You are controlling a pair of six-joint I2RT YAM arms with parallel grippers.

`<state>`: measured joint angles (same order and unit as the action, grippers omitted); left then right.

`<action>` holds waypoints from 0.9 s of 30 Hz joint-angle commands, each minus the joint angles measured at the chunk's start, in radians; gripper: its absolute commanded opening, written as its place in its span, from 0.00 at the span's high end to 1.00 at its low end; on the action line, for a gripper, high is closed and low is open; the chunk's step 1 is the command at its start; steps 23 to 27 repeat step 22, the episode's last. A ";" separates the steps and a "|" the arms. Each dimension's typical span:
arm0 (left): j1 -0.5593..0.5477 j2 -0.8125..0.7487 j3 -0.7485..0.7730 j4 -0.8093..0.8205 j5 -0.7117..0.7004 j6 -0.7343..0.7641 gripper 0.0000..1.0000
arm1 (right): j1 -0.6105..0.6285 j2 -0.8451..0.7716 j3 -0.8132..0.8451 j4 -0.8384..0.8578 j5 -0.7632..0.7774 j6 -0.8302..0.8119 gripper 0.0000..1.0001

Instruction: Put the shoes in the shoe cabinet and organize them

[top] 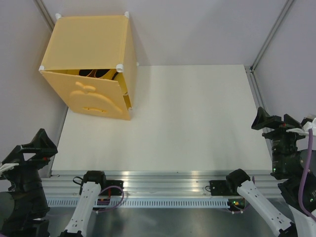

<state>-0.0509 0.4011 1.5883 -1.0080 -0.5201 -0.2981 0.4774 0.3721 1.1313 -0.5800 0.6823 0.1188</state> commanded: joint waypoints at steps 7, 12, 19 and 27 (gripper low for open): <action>-0.023 0.004 0.042 -0.017 -0.127 -0.022 0.00 | -0.003 -0.035 -0.028 0.077 0.022 -0.038 0.02; -0.026 0.004 0.032 -0.014 -0.127 -0.029 0.00 | -0.003 -0.025 -0.039 0.086 0.002 -0.025 0.02; -0.027 -0.004 0.013 -0.001 -0.126 -0.026 0.00 | -0.003 -0.030 -0.048 0.091 -0.010 -0.024 0.02; -0.027 -0.004 0.007 0.003 -0.124 -0.024 0.00 | -0.003 -0.042 -0.051 0.089 -0.020 -0.027 0.02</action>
